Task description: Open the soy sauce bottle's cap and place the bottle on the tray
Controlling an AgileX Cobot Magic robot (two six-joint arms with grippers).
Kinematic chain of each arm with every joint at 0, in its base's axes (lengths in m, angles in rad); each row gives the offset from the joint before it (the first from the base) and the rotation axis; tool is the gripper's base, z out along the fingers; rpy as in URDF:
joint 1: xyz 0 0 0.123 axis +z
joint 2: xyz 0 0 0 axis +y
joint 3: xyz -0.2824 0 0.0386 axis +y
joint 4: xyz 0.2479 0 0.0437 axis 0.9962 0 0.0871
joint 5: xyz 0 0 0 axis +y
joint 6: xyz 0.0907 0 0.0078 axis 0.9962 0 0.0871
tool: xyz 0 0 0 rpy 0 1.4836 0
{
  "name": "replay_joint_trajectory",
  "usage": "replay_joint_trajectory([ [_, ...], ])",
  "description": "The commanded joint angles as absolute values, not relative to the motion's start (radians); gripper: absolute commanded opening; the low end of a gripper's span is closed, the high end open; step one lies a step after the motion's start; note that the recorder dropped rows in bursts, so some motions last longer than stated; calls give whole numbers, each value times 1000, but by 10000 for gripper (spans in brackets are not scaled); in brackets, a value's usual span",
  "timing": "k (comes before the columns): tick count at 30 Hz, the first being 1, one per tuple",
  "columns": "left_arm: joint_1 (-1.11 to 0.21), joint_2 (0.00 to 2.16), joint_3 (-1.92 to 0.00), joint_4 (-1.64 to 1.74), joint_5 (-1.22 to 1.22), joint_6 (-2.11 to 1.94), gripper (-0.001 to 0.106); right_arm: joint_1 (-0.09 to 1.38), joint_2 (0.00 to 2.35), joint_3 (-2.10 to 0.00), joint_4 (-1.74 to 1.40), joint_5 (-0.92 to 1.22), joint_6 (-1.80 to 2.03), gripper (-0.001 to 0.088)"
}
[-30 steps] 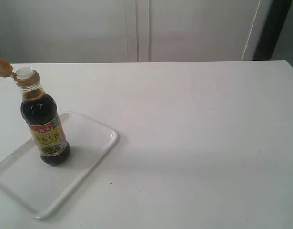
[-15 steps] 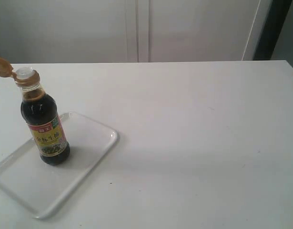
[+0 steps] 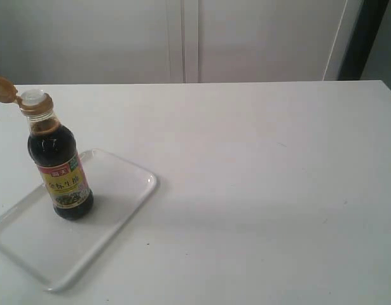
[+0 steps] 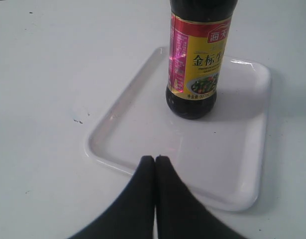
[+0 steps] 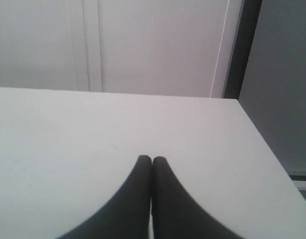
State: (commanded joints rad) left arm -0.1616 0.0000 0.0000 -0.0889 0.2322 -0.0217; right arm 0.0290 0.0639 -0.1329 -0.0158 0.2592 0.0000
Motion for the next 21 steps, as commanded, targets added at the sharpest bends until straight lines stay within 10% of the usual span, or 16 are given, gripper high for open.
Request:
replay_joint_trajectory([
  [21,-162,0,0,-89,232,-22,0,29,0,0,28,312,0,0],
])
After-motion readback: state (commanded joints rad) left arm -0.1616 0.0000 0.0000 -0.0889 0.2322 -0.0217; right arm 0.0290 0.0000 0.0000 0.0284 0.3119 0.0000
